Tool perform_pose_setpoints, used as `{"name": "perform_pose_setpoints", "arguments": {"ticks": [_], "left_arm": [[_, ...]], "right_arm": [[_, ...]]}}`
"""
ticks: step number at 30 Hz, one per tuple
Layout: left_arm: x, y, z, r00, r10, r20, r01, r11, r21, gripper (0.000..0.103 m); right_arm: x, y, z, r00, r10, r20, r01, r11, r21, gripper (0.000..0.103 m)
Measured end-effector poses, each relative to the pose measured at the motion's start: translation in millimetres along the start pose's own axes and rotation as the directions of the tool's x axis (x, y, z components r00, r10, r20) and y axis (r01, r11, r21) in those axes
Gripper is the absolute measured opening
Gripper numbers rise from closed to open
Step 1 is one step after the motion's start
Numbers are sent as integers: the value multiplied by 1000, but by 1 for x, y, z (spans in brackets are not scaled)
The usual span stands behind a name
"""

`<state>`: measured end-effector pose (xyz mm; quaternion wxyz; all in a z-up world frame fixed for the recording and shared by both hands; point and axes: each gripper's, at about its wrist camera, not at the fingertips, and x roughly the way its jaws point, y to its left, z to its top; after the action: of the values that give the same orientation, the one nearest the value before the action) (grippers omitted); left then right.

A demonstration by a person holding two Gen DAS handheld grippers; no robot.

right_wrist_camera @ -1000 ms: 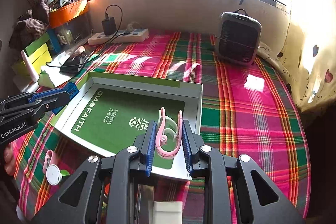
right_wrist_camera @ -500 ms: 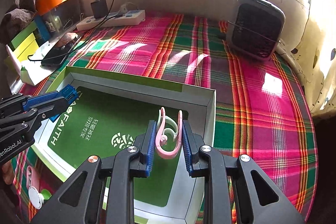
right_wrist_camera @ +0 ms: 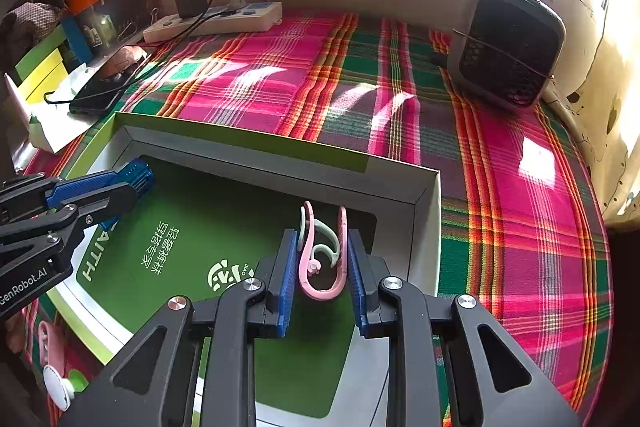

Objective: Organize rigid objects
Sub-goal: 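Carry the USB tester and pink clip with both tools into the green box, then open the left tool to drop the USB tester while the right tool releases the clip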

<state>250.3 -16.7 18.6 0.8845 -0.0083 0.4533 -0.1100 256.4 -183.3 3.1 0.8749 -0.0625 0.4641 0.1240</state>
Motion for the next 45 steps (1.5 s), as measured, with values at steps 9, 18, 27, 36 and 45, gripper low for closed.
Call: {"name": "perform_pose_setpoints", "arguments": {"ticks": [9, 18, 27, 36, 45], "left_arm": [[4, 3, -1, 1000, 11, -5, -11, 1000, -13, 21], [5, 3, -1, 1000, 23, -12, -23, 1000, -5, 22], [1, 3, -1, 1000, 2, -11, -2, 1000, -10, 36], [-23, 4, -8, 1000, -3, 31, 4, 1000, -20, 38], [-64, 16, -25, 995, 20, 103, -17, 999, -34, 39]], "right_arm": [[1, 0, 0, 1000, -2, 8, 2, 1000, 3, 25], [0, -1, -1, 1000, 4, 15, -4, 1000, 15, 25], [-3, -2, -4, 1000, 13, 23, -13, 1000, 18, 33], [-22, -5, -9, 997, 27, 68, -30, 999, 43, 42], [-60, -18, -29, 993, 20, 120, -28, 998, 65, 42]]}}
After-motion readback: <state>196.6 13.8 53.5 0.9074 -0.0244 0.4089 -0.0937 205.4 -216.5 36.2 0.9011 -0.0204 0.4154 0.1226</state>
